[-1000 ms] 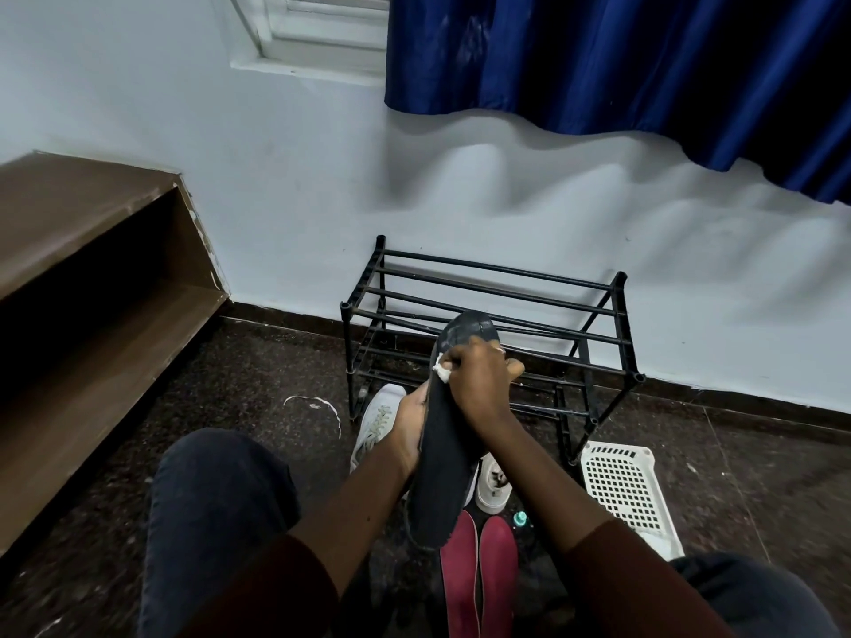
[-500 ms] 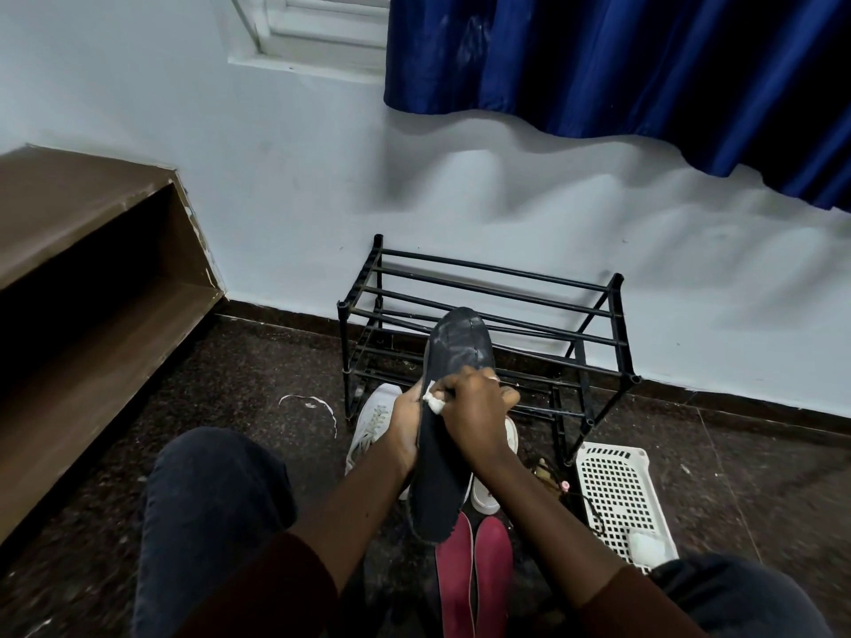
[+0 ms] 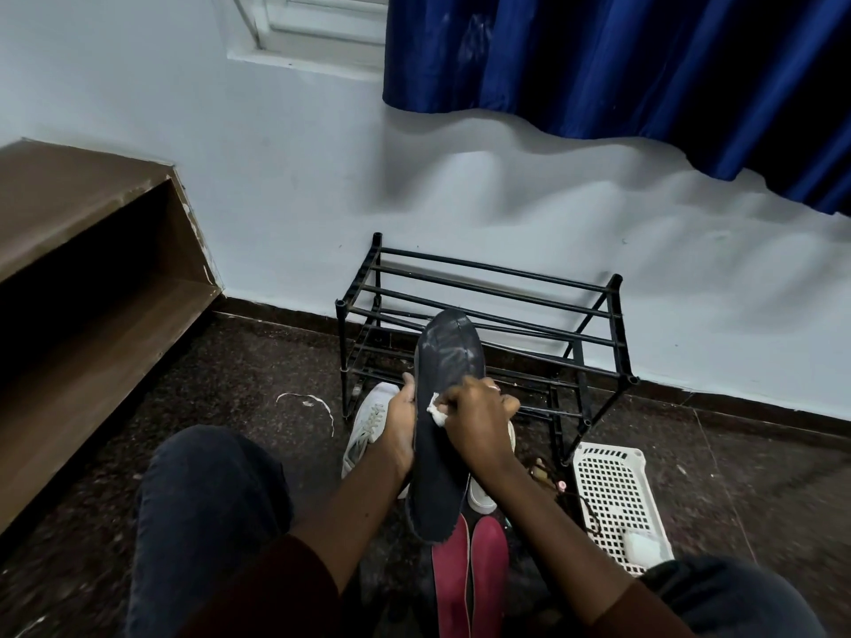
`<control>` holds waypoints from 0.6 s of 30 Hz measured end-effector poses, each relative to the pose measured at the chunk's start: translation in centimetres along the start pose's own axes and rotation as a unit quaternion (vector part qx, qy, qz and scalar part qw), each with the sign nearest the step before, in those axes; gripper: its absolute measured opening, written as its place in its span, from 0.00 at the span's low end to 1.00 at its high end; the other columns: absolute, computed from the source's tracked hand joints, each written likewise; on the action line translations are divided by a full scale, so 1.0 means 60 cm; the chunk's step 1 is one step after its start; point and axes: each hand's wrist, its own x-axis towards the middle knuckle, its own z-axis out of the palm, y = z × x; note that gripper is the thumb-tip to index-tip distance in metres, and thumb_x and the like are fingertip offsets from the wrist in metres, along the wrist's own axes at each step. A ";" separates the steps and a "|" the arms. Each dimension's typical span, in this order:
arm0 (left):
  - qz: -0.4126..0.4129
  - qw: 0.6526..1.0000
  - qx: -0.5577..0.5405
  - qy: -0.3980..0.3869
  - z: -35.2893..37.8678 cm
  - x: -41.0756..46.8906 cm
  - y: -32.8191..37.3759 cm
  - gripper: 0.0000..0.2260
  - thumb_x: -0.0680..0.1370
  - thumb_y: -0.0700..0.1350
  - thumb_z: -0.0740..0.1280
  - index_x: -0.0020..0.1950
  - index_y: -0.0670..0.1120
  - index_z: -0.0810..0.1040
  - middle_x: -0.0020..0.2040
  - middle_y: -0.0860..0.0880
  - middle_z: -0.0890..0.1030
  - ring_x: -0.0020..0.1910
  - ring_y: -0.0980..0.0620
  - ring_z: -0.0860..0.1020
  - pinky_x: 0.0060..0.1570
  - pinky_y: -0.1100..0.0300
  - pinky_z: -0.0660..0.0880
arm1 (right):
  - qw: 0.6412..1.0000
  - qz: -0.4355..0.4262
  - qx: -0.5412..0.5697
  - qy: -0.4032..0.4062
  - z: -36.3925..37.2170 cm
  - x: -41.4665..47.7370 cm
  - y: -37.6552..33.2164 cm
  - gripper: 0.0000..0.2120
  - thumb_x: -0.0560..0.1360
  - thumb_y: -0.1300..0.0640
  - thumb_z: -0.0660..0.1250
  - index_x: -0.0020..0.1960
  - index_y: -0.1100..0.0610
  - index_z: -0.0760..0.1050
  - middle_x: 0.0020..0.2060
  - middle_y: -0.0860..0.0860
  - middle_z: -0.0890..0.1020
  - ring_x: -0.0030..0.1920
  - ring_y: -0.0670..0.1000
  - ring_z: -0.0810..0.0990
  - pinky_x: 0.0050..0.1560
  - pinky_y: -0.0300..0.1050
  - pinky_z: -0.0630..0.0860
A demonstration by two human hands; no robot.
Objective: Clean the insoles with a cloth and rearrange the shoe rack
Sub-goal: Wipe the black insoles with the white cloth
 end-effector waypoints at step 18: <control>0.026 0.995 0.085 -0.040 -0.004 0.009 0.021 0.22 0.77 0.58 0.57 0.53 0.41 0.79 0.43 0.42 0.82 0.41 0.46 0.81 0.46 0.57 0.76 | 0.924 0.124 0.360 0.011 -0.051 0.012 0.028 0.11 0.72 0.66 0.68 0.37 0.53 0.82 0.33 0.48 0.82 0.34 0.46 0.78 0.37 0.42 0.74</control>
